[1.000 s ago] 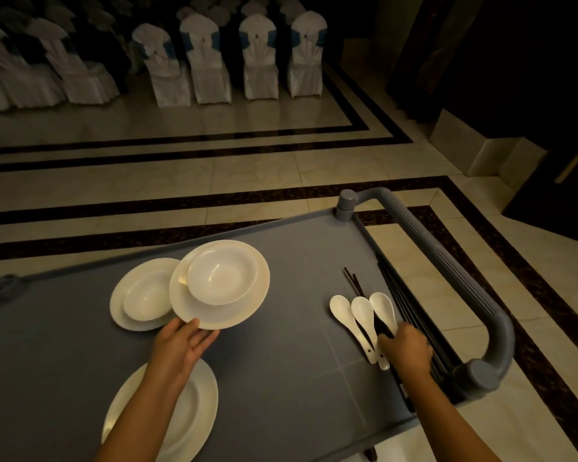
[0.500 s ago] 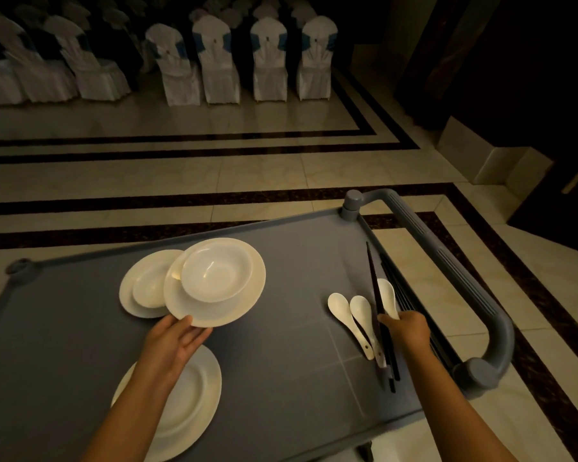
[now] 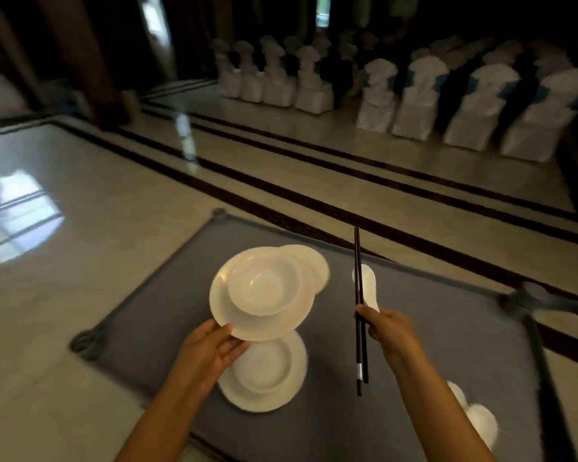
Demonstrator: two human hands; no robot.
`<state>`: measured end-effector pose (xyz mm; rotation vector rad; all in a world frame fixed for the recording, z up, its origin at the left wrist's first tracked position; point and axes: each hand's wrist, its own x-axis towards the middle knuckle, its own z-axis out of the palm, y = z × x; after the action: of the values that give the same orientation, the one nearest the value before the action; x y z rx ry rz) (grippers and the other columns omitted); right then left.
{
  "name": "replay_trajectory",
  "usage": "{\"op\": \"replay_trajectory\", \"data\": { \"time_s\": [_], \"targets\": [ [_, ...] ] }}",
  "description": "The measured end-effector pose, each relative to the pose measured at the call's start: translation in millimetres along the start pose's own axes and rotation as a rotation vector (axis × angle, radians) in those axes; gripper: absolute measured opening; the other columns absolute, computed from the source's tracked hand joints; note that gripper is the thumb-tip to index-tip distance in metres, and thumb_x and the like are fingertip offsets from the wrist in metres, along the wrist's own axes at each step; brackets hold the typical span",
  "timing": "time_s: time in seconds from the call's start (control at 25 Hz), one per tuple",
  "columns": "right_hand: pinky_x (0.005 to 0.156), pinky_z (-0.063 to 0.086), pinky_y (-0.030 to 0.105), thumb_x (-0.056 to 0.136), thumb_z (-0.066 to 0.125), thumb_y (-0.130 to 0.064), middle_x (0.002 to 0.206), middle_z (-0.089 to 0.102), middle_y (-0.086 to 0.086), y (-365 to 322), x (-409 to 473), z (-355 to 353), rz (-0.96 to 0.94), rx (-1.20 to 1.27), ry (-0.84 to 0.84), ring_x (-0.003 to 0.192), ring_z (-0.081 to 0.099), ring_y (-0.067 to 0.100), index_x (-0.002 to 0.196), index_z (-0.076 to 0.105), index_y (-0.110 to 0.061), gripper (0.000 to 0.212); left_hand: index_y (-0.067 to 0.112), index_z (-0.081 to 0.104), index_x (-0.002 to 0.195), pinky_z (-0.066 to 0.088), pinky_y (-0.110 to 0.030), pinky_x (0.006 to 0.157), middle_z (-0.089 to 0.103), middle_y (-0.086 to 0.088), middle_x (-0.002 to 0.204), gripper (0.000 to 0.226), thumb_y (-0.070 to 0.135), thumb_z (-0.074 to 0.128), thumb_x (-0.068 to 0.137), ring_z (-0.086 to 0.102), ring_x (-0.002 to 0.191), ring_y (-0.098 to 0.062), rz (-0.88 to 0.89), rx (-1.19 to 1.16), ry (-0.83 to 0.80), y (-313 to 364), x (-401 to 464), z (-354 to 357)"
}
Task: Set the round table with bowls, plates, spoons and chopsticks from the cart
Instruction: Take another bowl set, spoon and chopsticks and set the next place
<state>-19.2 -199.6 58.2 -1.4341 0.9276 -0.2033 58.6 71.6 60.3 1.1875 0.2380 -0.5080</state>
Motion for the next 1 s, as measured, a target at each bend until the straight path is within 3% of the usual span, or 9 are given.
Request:
{"op": "replay_trajectory", "data": {
  "time_s": [0.08,0.16,0.28,0.44,0.52,0.72,1.0],
  "targets": [
    [0.040,0.029,0.021,0.081,0.069,-0.019,0.033,0.040,-0.007,-12.8,-6.3,48.4,-0.030,-0.054,-0.161,0.030,0.032,0.005,0.064,0.064,-0.006,0.022,0.012,0.060,0.098,0.060,-0.030,0.059,0.076,-0.002,0.077,0.019,0.001,0.046,0.092,0.072,0.069,-0.017,0.071,-0.036,0.085,12.1,-19.3,-34.5],
    [0.045,0.026,0.024,0.081,0.069,-0.018,0.035,0.039,-0.005,-21.0,-18.8,95.4,-0.062,-0.072,-0.283,0.033,0.030,0.007,0.063,0.064,-0.005,0.023,0.012,0.059,0.103,0.059,-0.031,0.060,0.074,-0.004,0.084,0.019,0.002,0.048,0.092,0.072,0.071,-0.016,0.115,-0.078,0.184,22.3,-39.0,-70.6],
    [0.038,0.026,0.020,0.080,0.070,-0.018,0.039,0.041,-0.002,-26.9,-53.4,172.7,-0.099,-0.134,-0.458,0.033,0.031,0.007,0.060,0.062,-0.007,0.023,0.007,0.059,0.106,0.059,-0.027,0.059,0.071,-0.012,0.094,0.019,0.001,0.051,0.090,0.072,0.074,-0.018,0.175,-0.200,0.339,33.4,-73.5,-132.6],
    [0.037,0.034,0.018,0.078,0.072,-0.021,0.036,0.048,-0.005,-24.3,-121.7,284.1,-0.128,-0.255,-0.681,0.030,0.041,0.004,0.063,0.064,-0.009,0.021,0.006,0.062,0.100,0.059,-0.027,0.058,0.074,-0.010,0.082,0.016,-0.001,0.051,0.090,0.073,0.072,-0.020,0.280,-0.323,0.513,46.6,-130.8,-227.3],
    [0.031,0.031,0.013,0.079,0.072,-0.018,0.035,0.048,-0.006,-13.7,-162.6,343.3,-0.132,-0.254,-0.784,0.028,0.039,0.002,0.062,0.064,-0.008,0.020,0.004,0.062,0.099,0.059,-0.027,0.058,0.074,-0.010,0.084,0.016,-0.001,0.051,0.089,0.073,0.074,-0.021,0.331,-0.357,0.587,53.2,-162.3,-279.1],
    [0.046,0.031,0.022,0.077,0.073,-0.014,0.063,0.060,0.010,31.3,-286.4,482.6,-0.065,-0.278,-1.027,0.041,0.039,0.010,0.057,0.070,-0.011,0.020,0.001,0.062,0.095,0.058,-0.026,0.056,0.075,-0.010,0.077,0.013,-0.002,0.050,0.089,0.073,0.073,-0.022,0.416,-0.374,0.785,68.8,-251.9,-415.7],
    [0.033,0.029,0.012,0.079,0.070,-0.012,0.071,0.058,0.013,82.6,-451.5,633.4,-0.072,-0.396,-1.337,0.032,0.032,0.004,0.065,0.071,-0.005,0.016,0.003,0.060,0.097,0.060,-0.028,0.058,0.070,-0.017,0.090,0.014,-0.002,0.049,0.090,0.071,0.079,-0.026,0.487,-0.542,1.062,76.0,-365.8,-558.2]
  ]
}}
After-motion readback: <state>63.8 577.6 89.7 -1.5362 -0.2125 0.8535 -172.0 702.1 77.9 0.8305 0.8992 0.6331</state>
